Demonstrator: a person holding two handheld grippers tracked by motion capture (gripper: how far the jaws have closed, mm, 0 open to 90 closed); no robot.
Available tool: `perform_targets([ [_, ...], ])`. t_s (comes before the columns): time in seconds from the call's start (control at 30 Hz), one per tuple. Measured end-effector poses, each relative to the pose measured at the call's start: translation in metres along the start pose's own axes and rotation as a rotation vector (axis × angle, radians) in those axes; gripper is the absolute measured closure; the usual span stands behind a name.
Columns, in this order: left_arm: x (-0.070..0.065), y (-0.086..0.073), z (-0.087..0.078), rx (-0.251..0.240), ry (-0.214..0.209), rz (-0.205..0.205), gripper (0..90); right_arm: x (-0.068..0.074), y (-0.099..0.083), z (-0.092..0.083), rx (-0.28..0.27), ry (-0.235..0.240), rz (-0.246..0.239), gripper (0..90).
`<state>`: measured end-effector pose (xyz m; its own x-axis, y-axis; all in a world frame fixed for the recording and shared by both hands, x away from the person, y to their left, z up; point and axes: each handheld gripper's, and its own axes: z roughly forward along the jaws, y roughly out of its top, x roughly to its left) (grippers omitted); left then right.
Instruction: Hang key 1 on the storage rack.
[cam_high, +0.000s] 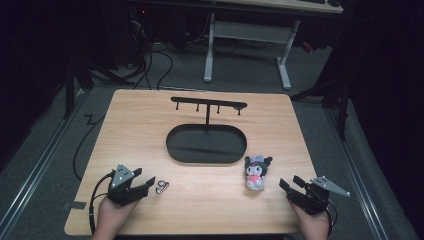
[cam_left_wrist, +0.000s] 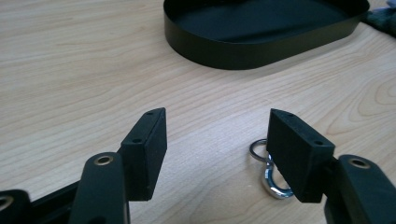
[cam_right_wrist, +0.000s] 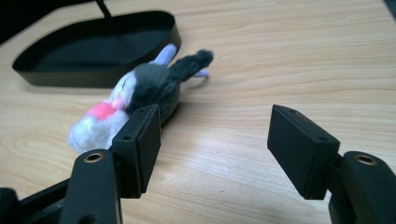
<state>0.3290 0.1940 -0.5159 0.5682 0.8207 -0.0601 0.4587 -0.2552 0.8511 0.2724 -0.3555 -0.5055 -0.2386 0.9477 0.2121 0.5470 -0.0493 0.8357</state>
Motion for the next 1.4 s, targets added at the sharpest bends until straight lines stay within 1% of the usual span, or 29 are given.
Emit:
perform_targets([
  [0.07, 0.0, 0.001, -0.001, -0.012, 0.004, -0.008, 40.8, 0.004, -0.002, 0.003, 0.015, -0.001, -0.041, 36.9],
  [0.13, 0.0, 0.001, -0.001, -0.016, 0.011, -0.008, 41.5, 0.005, -0.002, 0.003, 0.012, 0.0, -0.055, 37.6],
  [0.23, 0.0, -0.001, 0.001, -0.008, 0.013, -0.003, 41.7, 0.005, -0.001, 0.003, 0.006, 0.001, -0.068, 38.5],
  [0.37, 0.001, -0.002, -0.001, -0.011, 0.017, -0.004, 42.2, 0.006, 0.0, 0.004, 0.011, 0.0, -0.06, 39.3],
  [0.43, 0.003, -0.002, -0.003, -0.016, 0.016, -0.008, 46.2, 0.009, 0.001, 0.005, 0.012, 0.007, -0.075, 44.0],
  [0.47, 0.003, -0.002, -0.004, -0.02, 0.016, -0.012, 47.1, 0.011, 0.002, 0.005, 0.015, 0.013, -0.081, 48.8],
  [0.5, 0.005, -0.003, -0.006, -0.023, 0.021, -0.009, 47.1, 0.011, 0.002, 0.005, 0.015, 0.013, -0.081, 48.8],
  [0.53, 0.006, -0.004, -0.005, -0.018, 0.016, -0.014, 48.6, 0.016, 0.004, 0.004, 0.028, 0.021, -0.096, 61.5],
  [0.57, 0.008, -0.004, -0.003, 0.005, 0.012, -0.021, 48.6, 0.016, 0.004, 0.004, 0.028, 0.021, -0.096, 61.5],
  [0.6, 0.01, -0.005, -0.002, 0.026, 0.011, -0.026, 49.2, 0.018, 0.005, 0.004, 0.034, 0.024, -0.1, 69.2],
  [0.63, 0.01, -0.007, -0.002, 0.036, 0.009, -0.025, 49.7, 0.023, 0.005, 0.004, 0.044, 0.02, -0.126, 87.2],
  [0.67, 0.01, -0.011, -0.005, 0.054, 0.02, -0.009, 49.5, 0.026, 0.006, 0.003, 0.038, 0.015, -0.152, 90.0],
  [0.73, 0.01, -0.014, -0.008, 0.048, 0.028, -0.004, 48.8, 0.028, 0.007, 0.003, 0.041, 0.021, -0.157, 90.0],
  [0.77, 0.009, -0.017, -0.01, 0.029, 0.033, -0.021, 46.9, 0.036, 0.009, 0.003, 0.036, 0.038, -0.171, 90.0],
  [0.8, 0.009, -0.02, -0.011, 0.015, 0.028, -0.045, 46.9, 0.036, 0.009, 0.003, 0.036, 0.038, -0.171, 90.0],
  [0.83, 0.01, -0.019, -0.01, 0.012, 0.015, -0.074, 44.5, 0.042, 0.009, 0.004, 0.031, 0.045, -0.187, 90.0],
  [0.87, 0.008, -0.017, -0.009, 0.005, 0.025, -0.055, 42.2, 0.046, 0.009, 0.004, 0.032, 0.051, -0.189, 90.0],
  [0.9, 0.008, -0.017, -0.009, 0.005, 0.025, -0.055, 41.4, 0.046, 0.009, 0.004, 0.032, 0.051, -0.189, 90.0],
  [0.93, 0.006, -0.015, -0.01, -0.003, 0.031, -0.03, 41.1, 0.053, 0.009, 0.004, 0.024, 0.059, -0.198, 90.0],
  [0.97, 0.006, -0.015, -0.01, -0.003, 0.031, -0.03, 40.6, 0.053, 0.009, 0.004, 0.024, 0.059, -0.198, 90.0],
  [1.0, 0.005, -0.015, -0.01, -0.002, 0.026, -0.017, 40.6, 0.061, 0.008, 0.006, 0.019, 0.057, -0.208, 86.9],
  [1.03, 0.005, -0.015, -0.01, -0.002, 0.026, -0.017, 40.5, 0.066, 0.008, 0.008, 0.016, 0.056, -0.205, 86.7],
  [1.1, 0.005, -0.015, -0.01, 0.0, 0.032, -0.008, 40.3, 0.069, 0.008, 0.01, 0.016, 0.064, -0.212, 87.0],
  [1.13, 0.006, -0.015, -0.011, 0.005, 0.03, -0.006, 40.2, 0.077, 0.007, 0.013, 0.011, 0.075, -0.23, 90.0],
  [1.17, 0.007, -0.015, -0.011, 0.002, 0.03, -0.012, 40.2, 0.081, 0.008, 0.015, 0.02, 0.093, -0.242, 90.0],
  [1.2, 0.009, -0.015, -0.012, -0.002, 0.029, -0.02, 40.2, 0.081, 0.008, 0.015, 0.02, 0.093, -0.242, 90.0],
  [1.27, 0.01, -0.015, -0.013, -0.008, 0.03, -0.025, 40.2, 0.092, 0.006, 0.023, 0.052, 0.132, -0.276, 90.0],
  [1.37, 0.011, -0.016, -0.013, -0.005, 0.025, -0.034, 40.2, 0.098, 0.003, 0.028, 0.078, 0.137, -0.29, 90.0],
  [1.4, 0.012, -0.016, -0.013, -0.003, 0.022, -0.037, 40.2, 0.099, 0.001, 0.033, 0.098, 0.136, -0.299, 90.0],
])
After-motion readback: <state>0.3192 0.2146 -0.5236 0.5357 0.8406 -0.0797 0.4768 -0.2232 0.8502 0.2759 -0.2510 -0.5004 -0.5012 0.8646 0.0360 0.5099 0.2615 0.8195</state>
